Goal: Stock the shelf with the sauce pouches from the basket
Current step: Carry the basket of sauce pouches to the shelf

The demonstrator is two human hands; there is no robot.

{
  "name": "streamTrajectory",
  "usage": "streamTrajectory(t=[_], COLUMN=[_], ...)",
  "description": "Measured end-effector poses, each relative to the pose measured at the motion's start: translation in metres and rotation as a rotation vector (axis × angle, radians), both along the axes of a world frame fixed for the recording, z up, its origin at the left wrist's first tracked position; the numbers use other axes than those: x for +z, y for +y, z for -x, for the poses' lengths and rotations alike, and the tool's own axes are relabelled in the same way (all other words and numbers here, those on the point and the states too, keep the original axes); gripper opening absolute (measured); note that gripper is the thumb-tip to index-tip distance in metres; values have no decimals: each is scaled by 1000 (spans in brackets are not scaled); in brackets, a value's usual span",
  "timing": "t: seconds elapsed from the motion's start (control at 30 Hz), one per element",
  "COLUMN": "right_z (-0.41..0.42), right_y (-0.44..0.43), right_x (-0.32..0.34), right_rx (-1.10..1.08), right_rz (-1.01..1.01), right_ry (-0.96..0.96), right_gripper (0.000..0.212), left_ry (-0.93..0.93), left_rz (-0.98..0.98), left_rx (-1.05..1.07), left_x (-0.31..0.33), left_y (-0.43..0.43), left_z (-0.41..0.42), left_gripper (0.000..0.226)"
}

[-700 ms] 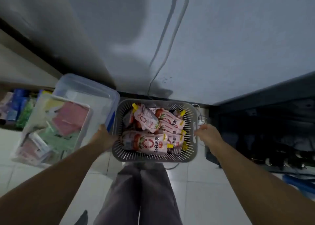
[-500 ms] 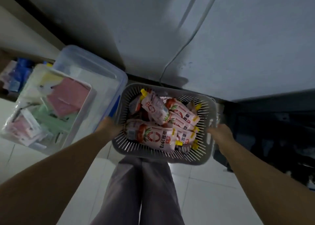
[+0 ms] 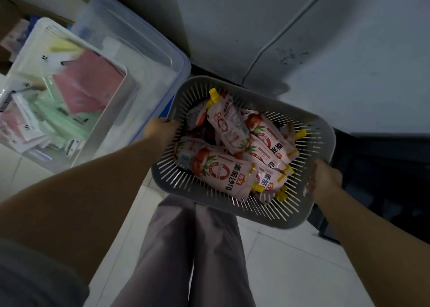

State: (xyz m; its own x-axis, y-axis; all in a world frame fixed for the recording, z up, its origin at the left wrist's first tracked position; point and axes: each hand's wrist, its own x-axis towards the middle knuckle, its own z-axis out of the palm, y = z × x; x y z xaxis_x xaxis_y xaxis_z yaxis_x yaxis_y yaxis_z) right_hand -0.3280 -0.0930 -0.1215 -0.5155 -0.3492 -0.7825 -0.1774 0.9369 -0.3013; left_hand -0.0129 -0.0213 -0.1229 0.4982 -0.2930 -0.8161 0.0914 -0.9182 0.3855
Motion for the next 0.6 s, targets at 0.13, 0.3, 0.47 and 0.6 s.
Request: streamTrajectory(t=[0.13,0.3,0.47,0.6], right_z=[4,10,-7,-31], right_y=[10,26,34,40], right_x=[6,41,99,134], right_rx=[101,223,329,438], right_rz=[-33,-37,-55,-77], right_ry=[-27,-65,-92,-90], right_gripper=[27,27,20,24], left_ry=[61,78,75,86], left_rz=[-38,-87,-107,-130], left_rx=[17,74,196,337], left_x=[15,46,98,139], left_y=[8,58,111,166], left_z=[2,5,8,15], left_gripper=[19,14,14,27])
